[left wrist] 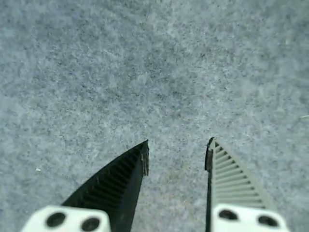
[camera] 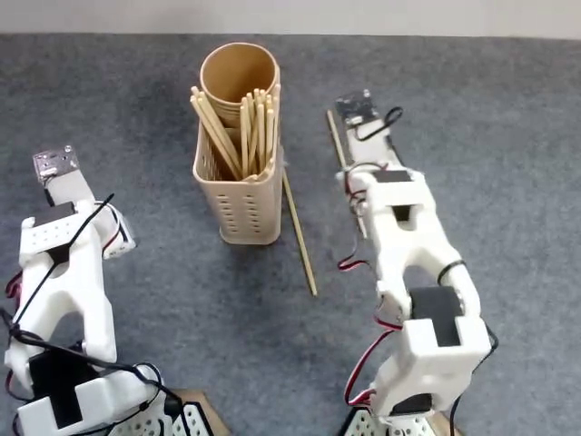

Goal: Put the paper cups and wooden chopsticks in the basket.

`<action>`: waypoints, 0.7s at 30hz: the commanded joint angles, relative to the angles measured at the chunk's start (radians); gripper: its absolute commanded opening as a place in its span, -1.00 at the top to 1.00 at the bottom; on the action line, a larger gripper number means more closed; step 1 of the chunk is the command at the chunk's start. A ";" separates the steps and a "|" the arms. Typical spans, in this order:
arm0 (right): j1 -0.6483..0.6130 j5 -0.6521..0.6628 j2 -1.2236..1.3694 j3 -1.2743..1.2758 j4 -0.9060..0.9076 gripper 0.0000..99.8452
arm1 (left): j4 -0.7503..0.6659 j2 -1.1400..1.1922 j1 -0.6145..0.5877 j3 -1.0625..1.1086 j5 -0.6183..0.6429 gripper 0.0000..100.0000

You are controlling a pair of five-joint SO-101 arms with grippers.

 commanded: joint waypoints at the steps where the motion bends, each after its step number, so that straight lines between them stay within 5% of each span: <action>1: -0.008 0.014 0.071 -0.039 0.004 0.70 | -0.002 -0.008 0.015 -0.002 0.006 0.58; 13: 0.064 0.068 0.213 -0.166 0.007 0.71 | -0.002 -0.008 0.015 -0.002 0.005 0.58; 17: 0.079 0.068 0.213 -0.134 0.036 1.00 | -0.002 -0.008 0.015 -0.002 0.005 0.58; 21: 0.082 0.063 0.203 -0.125 0.054 0.99 | -0.002 -0.008 0.015 -0.002 0.005 0.58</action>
